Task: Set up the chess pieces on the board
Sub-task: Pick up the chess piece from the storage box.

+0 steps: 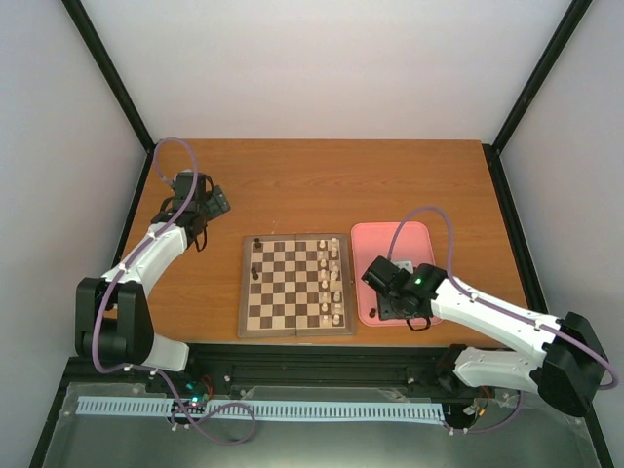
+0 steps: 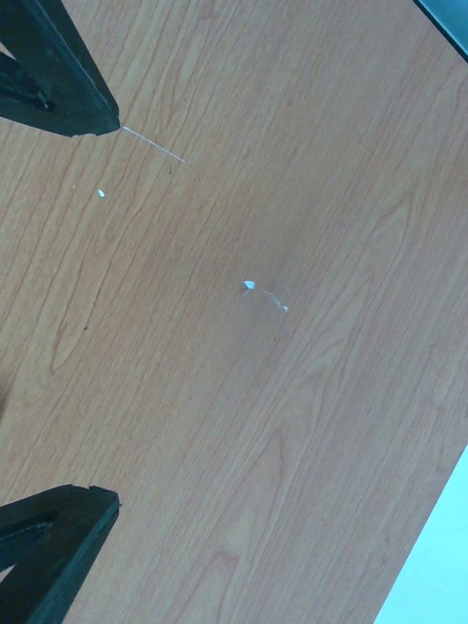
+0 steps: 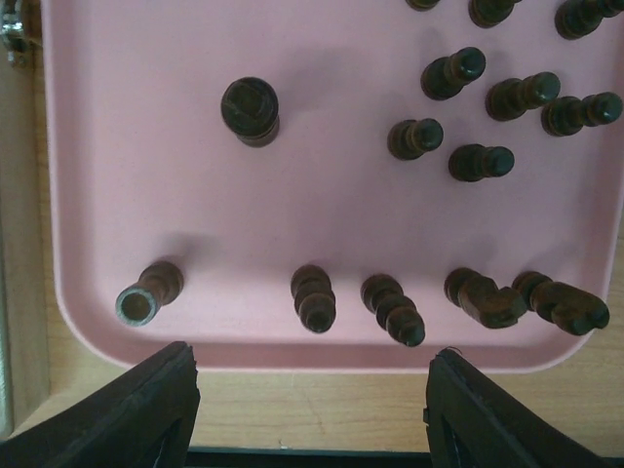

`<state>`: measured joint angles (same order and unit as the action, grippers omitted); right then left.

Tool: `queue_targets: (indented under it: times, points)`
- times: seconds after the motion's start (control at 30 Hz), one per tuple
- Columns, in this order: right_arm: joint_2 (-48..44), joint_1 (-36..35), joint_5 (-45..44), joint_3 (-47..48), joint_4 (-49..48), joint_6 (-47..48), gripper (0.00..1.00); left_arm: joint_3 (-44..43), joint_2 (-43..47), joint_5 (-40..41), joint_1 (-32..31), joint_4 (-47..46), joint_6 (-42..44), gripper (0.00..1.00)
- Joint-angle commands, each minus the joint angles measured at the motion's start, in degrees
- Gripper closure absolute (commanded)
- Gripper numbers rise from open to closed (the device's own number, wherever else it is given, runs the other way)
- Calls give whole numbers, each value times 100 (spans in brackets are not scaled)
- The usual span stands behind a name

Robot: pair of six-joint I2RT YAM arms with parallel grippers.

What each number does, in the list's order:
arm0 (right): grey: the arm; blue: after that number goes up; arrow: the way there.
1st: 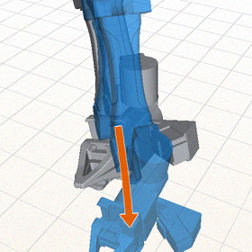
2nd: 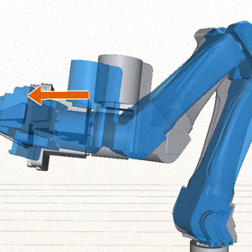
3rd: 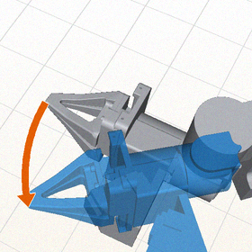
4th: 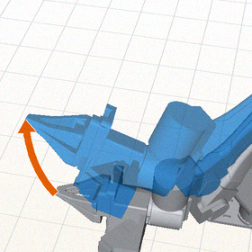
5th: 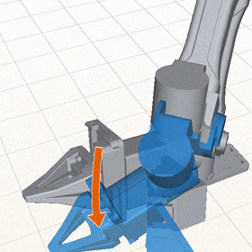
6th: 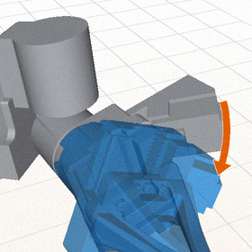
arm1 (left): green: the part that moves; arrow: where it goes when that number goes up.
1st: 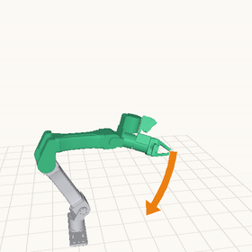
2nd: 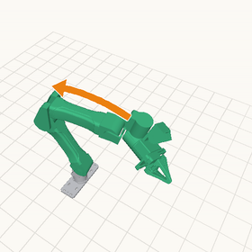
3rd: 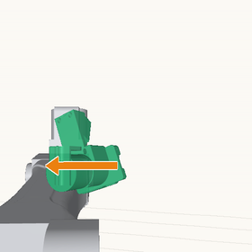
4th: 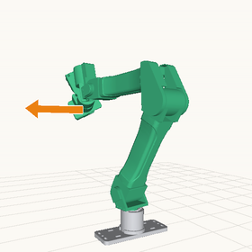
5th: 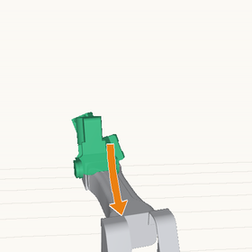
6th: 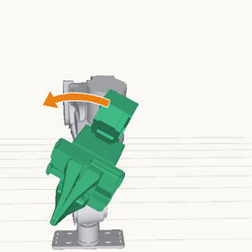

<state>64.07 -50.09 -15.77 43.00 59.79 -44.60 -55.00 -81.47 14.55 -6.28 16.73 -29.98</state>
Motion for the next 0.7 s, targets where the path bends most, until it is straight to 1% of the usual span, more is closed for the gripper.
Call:
queue_targets:
  times: [0.0,0.2,0.33,0.43,0.53,0.67]
  points:
    - [211,209,-23,-102,-375,145,36,-169,33,4,-49,-128,53,0]
    - [408,408,183,-64,-625,360,39,-256,-92,55,-56,-85,70,0]
    - [547,445,197,-81,-635,353,44,-248,-114,47,-57,-108,63,0]
    - [572,469,189,-110,-644,326,46,-246,-131,44,-57,-109,62,0]
    - [527,482,112,-131,-574,198,47,-239,-133,56,-58,-107,62,0]
    - [241,512,-213,-203,-282,-296,46,-246,-85,50,-62,-95,71,0]
